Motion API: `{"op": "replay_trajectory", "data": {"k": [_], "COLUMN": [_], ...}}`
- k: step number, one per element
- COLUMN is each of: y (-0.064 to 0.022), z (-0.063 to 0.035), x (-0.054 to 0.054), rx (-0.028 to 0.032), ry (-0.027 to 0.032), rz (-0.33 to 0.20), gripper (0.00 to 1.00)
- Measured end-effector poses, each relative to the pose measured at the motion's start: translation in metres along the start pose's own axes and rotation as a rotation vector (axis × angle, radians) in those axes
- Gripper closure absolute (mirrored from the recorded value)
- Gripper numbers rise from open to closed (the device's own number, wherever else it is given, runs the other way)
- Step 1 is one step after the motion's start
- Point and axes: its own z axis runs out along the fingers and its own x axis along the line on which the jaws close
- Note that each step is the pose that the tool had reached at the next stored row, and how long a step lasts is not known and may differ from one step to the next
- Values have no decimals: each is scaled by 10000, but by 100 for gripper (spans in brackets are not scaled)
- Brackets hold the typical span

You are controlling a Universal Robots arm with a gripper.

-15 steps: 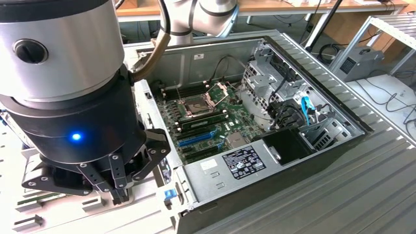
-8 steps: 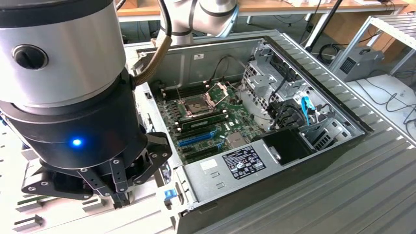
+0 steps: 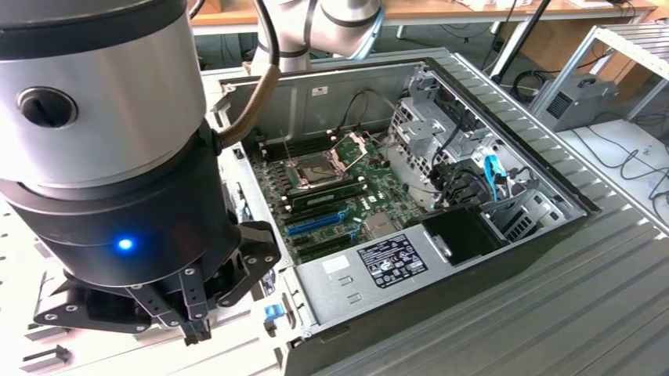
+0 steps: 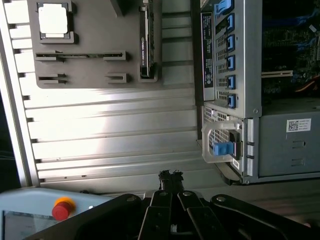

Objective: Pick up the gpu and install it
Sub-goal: 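Reach for the gpu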

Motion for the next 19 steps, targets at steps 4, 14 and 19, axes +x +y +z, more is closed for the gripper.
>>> {"op": "replay_trajectory", "data": {"k": [4,14,19], "y": [-29,-111,-145], "z": [3,13,17], "x": [-2,-8,-10], "rx": [19,72,95], "ry": [-1,-5,-6], "rz": [0,-2,-2], "gripper": [89,89,89]}}
